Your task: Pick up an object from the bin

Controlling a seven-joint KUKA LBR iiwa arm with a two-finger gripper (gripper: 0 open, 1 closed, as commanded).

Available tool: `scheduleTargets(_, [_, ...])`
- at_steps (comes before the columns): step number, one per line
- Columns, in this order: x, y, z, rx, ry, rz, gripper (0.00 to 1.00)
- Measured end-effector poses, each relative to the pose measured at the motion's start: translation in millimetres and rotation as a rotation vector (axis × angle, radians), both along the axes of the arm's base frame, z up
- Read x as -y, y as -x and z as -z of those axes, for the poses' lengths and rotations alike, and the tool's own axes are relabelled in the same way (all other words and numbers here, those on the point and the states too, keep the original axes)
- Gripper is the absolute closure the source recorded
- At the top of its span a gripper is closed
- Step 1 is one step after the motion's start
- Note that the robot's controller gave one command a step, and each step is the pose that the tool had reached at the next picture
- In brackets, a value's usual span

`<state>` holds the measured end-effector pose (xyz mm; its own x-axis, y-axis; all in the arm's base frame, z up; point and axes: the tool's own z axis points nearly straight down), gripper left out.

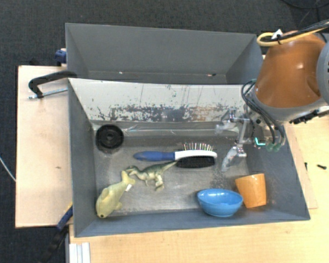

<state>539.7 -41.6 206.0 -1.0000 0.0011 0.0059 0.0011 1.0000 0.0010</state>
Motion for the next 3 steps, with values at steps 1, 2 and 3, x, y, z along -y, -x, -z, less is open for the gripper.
scheduleTargets(1, [-8.3,-30.8,131.8,0.008,-0.001,0.047,0.00])
scheduleTargets(2, [-6.8,-31.7,127.8,0.012,0.002,0.047,1.00])
scheduleTargets(3, [-4.1,-23.9,3.3,0.018,0.001,0.039,1.00])
